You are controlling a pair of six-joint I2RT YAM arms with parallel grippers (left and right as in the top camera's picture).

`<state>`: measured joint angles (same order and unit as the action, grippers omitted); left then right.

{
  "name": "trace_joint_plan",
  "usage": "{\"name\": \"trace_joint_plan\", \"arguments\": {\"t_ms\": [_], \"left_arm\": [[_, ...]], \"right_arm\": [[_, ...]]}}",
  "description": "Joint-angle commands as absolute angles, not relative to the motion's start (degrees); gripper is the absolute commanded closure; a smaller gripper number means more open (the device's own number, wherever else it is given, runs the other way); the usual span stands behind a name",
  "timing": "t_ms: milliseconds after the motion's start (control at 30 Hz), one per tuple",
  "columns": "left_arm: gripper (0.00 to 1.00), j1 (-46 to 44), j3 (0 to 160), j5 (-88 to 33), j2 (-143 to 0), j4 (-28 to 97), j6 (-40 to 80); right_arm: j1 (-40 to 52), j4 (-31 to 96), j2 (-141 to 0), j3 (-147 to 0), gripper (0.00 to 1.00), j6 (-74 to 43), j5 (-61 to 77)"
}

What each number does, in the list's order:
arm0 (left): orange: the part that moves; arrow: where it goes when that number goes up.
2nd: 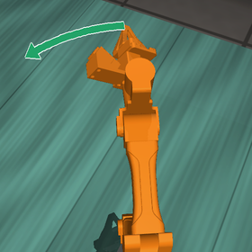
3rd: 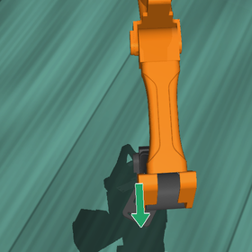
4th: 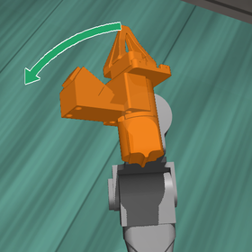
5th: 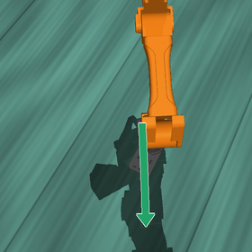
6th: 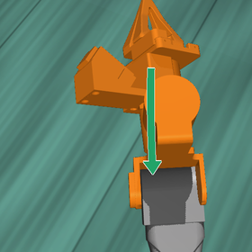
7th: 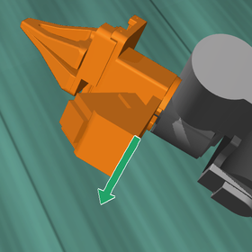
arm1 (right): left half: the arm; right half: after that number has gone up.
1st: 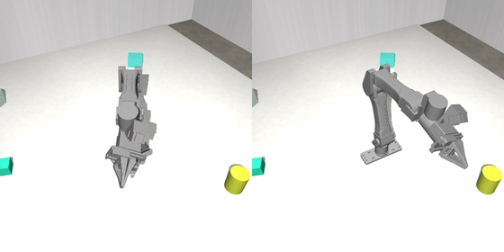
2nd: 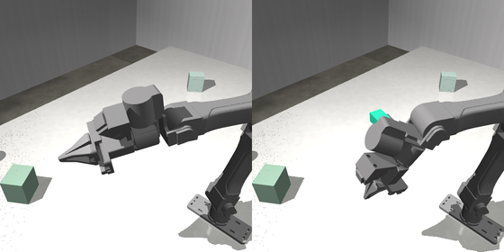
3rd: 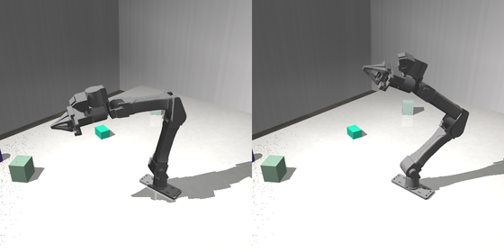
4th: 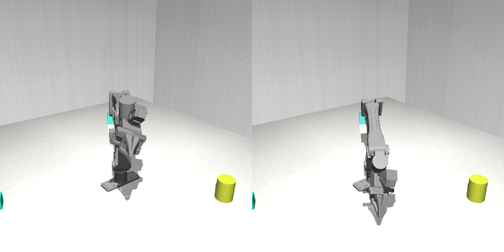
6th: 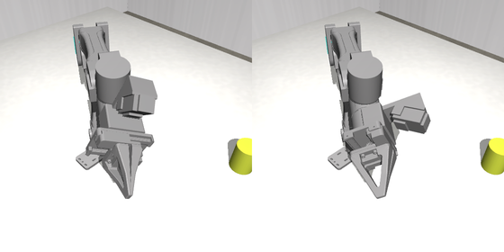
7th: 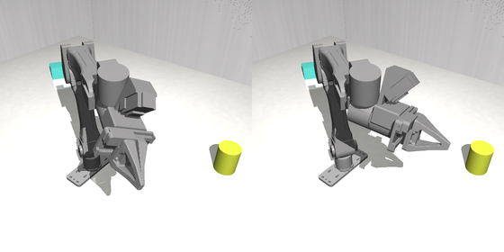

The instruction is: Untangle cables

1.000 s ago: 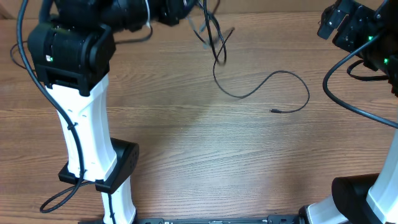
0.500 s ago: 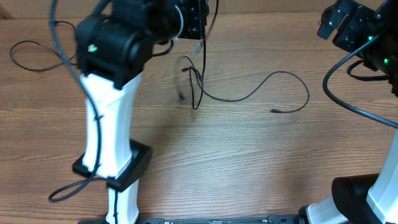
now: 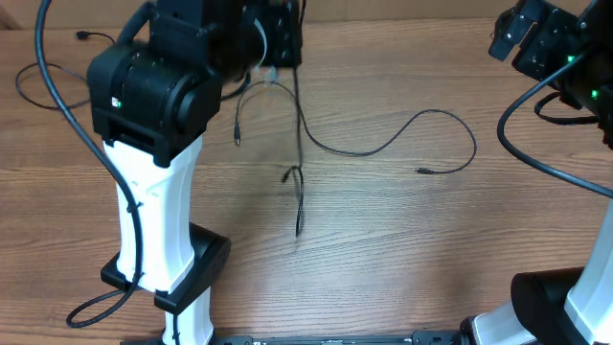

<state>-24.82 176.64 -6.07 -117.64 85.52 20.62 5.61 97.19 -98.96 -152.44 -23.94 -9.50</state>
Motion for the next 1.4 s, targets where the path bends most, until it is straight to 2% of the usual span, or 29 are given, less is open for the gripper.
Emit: {"name": "trace_joint_plan", "arguments": {"t_ms": [0, 167, 433, 733, 933, 1000, 1167, 1367], "left_arm": [[0.96, -22.9, 177.3, -13.8, -112.9, 79.4, 23.5], [0.96, -20.4, 177.3, -14.9, -107.5, 73.0, 28.6], [0.96, -21.2, 177.3, -14.9, -105.6, 80.6, 29.9], [0.96, -21.2, 177.2, -15.3, -105.6, 82.9, 32.4], [0.96, -21.2, 177.2, -14.9, -105.6, 81.1, 33.9], [0.96, -21.2, 177.2, -14.9, -105.6, 79.1, 36.4], [0.96, -20.9, 177.1, -11.9, -105.6, 72.9, 44.9], [0.96, -20.9, 177.1, -11.4, -105.6, 71.9, 49.5]], "right_arm": [[5.5, 97.0, -98.7, -152.2, 0.0, -23.7, -10.5], [5.5, 97.0, -98.7, -152.2, 0.0, -23.7, -10.5], [5.5, 97.0, -98.7, -152.2, 0.0, -23.7, -10.5], [5.5, 95.9, -98.7, -152.2, 0.0, -25.6, -9.3], [5.5, 94.8, -98.7, -152.2, 0.0, -27.2, 4.2], [5.5, 94.5, -98.8, -152.2, 0.0, -26.6, 12.5], [9.2, 95.2, -100.5, -151.1, 0.0, -9.2, 36.9], [18.3, 93.6, -102.1, -147.9, 0.0, -4.1, 38.0]]}}
